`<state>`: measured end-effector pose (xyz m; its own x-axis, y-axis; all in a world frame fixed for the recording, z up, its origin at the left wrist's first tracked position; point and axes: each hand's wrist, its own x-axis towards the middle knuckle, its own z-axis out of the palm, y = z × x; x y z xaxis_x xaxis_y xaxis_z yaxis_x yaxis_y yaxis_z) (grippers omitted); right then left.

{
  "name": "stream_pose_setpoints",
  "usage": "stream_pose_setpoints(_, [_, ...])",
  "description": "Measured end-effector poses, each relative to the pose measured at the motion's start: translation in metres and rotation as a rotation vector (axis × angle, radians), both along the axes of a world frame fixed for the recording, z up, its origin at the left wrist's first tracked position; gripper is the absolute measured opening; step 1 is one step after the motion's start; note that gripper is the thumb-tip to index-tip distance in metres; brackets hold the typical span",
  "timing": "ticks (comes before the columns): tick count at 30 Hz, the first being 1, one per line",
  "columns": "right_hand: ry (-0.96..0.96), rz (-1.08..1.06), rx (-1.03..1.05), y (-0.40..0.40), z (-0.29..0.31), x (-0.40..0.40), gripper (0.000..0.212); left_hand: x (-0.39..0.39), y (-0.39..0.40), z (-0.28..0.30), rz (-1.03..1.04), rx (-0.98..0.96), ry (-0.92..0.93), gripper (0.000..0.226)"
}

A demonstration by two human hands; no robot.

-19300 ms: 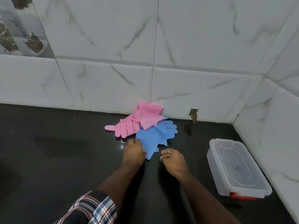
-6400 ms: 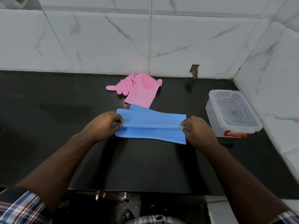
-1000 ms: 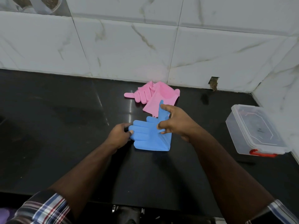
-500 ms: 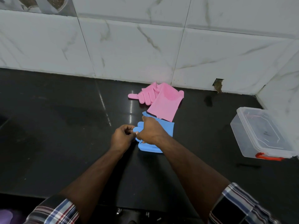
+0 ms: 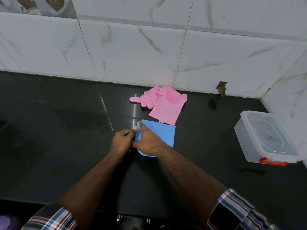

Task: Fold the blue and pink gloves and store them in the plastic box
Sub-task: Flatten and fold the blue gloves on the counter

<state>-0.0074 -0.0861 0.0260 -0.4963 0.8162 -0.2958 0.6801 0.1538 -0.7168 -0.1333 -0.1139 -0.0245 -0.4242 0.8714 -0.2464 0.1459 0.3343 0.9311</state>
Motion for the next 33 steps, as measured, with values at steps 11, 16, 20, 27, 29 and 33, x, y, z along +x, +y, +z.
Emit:
stream_pose_setpoints(11, [-0.121,-0.138,0.369,0.030,-0.011,0.095,0.045,0.003,0.002,-0.005,0.045,-0.052,0.046,0.025])
stream_pose_setpoints(16, [-0.259,0.050,0.375,0.019,-0.037,0.078,0.051,0.003,0.001,-0.006,0.044,-0.069,0.134,0.034])
stream_pose_setpoints(20, [-0.333,0.078,0.441,0.016,-0.042,0.068,0.054,0.003,0.001,-0.006,0.055,-0.089,0.132,0.050])
stream_pose_setpoints(27, [-0.463,0.083,0.452,0.010,-0.049,0.056,0.059,0.009,-0.002,0.002,0.018,-0.041,0.082,0.020])
stream_pose_setpoints(29, [-0.483,0.085,0.430,0.011,-0.048,0.055,0.060,0.010,-0.001,0.004,0.006,-0.048,0.052,0.024])
stream_pose_setpoints(33, [-0.426,0.109,0.402,0.012,-0.046,0.054,0.059,0.010,0.001,0.002,0.012,-0.090,0.194,0.015])
